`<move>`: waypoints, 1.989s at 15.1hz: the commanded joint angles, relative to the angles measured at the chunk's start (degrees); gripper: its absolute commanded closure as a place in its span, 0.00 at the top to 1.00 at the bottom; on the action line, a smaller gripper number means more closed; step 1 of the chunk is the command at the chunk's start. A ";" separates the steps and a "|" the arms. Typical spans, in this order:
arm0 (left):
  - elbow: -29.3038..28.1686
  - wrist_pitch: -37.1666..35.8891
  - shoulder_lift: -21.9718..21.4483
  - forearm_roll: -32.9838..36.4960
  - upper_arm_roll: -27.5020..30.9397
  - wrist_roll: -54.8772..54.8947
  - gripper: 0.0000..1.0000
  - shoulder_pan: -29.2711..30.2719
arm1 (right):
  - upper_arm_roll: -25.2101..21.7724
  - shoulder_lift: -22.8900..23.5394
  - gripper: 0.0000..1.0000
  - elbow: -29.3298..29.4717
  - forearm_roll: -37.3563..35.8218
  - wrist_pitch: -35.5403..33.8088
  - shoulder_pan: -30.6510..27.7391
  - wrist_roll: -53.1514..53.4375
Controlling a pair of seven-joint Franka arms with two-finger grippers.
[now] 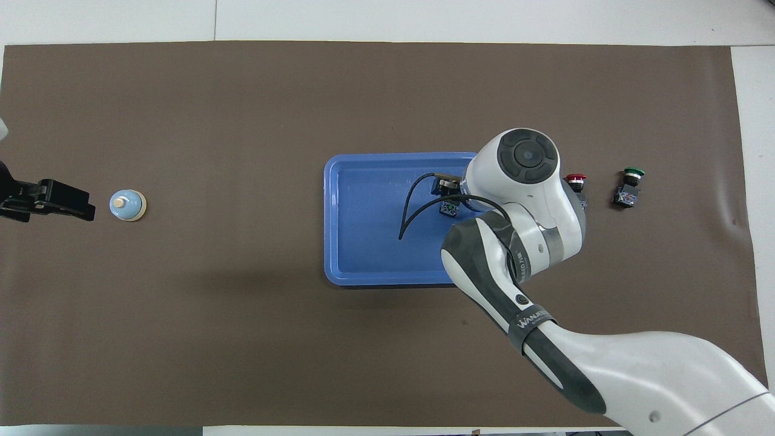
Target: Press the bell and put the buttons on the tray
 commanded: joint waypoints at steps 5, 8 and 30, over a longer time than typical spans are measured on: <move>-0.83 0.16 -0.92 0.02 0.31 -0.61 1.00 -0.24 | 0.06 -4.44 1.00 5.60 -0.15 -11.26 -12.42 -18.68; -0.83 0.16 -0.92 0.02 0.31 -0.61 1.00 -0.24 | 0.06 -6.02 1.00 -0.01 -0.15 -8.20 -17.35 -27.59; -0.83 0.16 -0.92 0.02 0.31 -0.61 1.00 -0.24 | 0.67 -7.87 0.00 -14.65 -0.06 11.73 -19.75 -31.56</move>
